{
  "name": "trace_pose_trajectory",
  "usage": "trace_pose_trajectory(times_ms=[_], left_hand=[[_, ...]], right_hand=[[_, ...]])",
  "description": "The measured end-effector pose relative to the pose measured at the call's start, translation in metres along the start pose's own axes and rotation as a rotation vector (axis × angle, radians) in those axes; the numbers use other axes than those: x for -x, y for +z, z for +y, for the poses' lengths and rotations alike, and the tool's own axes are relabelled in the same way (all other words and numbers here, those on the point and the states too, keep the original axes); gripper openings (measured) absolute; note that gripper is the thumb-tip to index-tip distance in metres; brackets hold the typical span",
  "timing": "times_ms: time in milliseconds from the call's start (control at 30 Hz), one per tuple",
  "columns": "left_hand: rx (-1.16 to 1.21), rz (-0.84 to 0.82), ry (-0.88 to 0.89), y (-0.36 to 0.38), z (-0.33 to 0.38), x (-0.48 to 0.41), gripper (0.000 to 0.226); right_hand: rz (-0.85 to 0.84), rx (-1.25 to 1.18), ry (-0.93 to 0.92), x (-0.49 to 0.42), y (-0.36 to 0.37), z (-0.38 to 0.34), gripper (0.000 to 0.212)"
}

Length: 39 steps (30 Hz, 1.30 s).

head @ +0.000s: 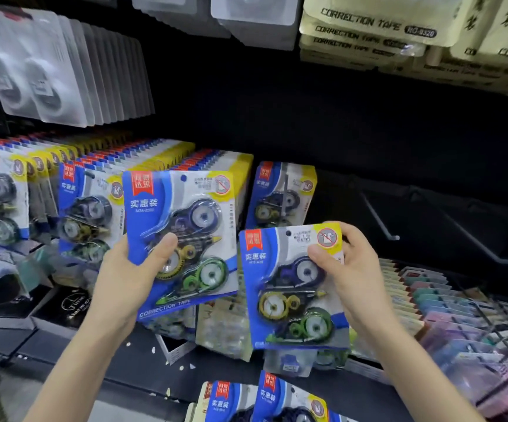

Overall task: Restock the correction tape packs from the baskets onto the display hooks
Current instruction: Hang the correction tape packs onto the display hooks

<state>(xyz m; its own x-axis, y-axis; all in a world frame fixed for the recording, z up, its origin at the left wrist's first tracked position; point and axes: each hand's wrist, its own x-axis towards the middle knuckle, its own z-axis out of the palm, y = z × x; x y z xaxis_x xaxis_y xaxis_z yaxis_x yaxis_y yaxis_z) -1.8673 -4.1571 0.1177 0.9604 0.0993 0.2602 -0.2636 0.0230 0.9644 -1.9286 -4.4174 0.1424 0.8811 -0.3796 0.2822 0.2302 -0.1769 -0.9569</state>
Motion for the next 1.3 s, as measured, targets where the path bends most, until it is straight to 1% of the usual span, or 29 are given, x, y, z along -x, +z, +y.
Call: trace_pose_trajectory(times_ms=[33, 100, 300, 400, 567, 733, 867, 933, 1000, 1100, 1200, 1300], left_hand=[[-0.016, 0.008, 0.004, 0.0, 0.001, 0.001, 0.029], [-0.021, 0.019, 0.015, -0.001, 0.002, 0.003, 0.025], [-0.007, 0.035, 0.019, 0.001, 0.001, 0.003, 0.027], [-0.003, 0.037, 0.018, 0.0, -0.002, 0.001, 0.027], [0.042, 0.024, 0.017, 0.003, 0.001, -0.005, 0.028], [0.114, 0.061, 0.011, 0.007, 0.003, -0.016, 0.039], [0.135, 0.071, 0.02, 0.009, 0.002, -0.02, 0.047], [0.133, 0.068, 0.025, 0.01, 0.0, -0.021, 0.044], [0.135, 0.061, 0.025, 0.012, -0.001, -0.023, 0.034], [0.111, 0.035, 0.033, 0.015, -0.003, -0.025, 0.025], [0.094, 0.023, 0.039, 0.015, -0.006, -0.026, 0.028], [0.085, 0.025, 0.042, 0.017, -0.007, -0.026, 0.033]], right_hand=[[0.025, 0.048, -0.04, -0.002, 0.0, 0.002, 0.024], [0.058, 0.073, -0.09, -0.008, 0.003, 0.003, 0.023], [0.067, 0.071, -0.132, -0.025, 0.017, 0.006, 0.027], [0.091, 0.091, -0.107, -0.034, 0.019, 0.014, 0.025], [0.096, 0.009, -0.004, -0.054, 0.021, 0.031, 0.025], [0.109, 0.018, 0.006, -0.091, 0.025, 0.047, 0.021], [0.165, -0.002, 0.055, -0.126, 0.033, 0.057, 0.022], [0.19, 0.003, 0.066, -0.141, 0.038, 0.06, 0.022], [0.224, 0.059, 0.046, -0.154, 0.041, 0.062, 0.024], [0.28, 0.177, 0.023, -0.17, 0.043, 0.066, 0.034], [0.285, 0.274, 0.057, -0.181, 0.04, 0.07, 0.042], [0.283, 0.439, 0.111, -0.182, 0.033, 0.074, 0.051]])
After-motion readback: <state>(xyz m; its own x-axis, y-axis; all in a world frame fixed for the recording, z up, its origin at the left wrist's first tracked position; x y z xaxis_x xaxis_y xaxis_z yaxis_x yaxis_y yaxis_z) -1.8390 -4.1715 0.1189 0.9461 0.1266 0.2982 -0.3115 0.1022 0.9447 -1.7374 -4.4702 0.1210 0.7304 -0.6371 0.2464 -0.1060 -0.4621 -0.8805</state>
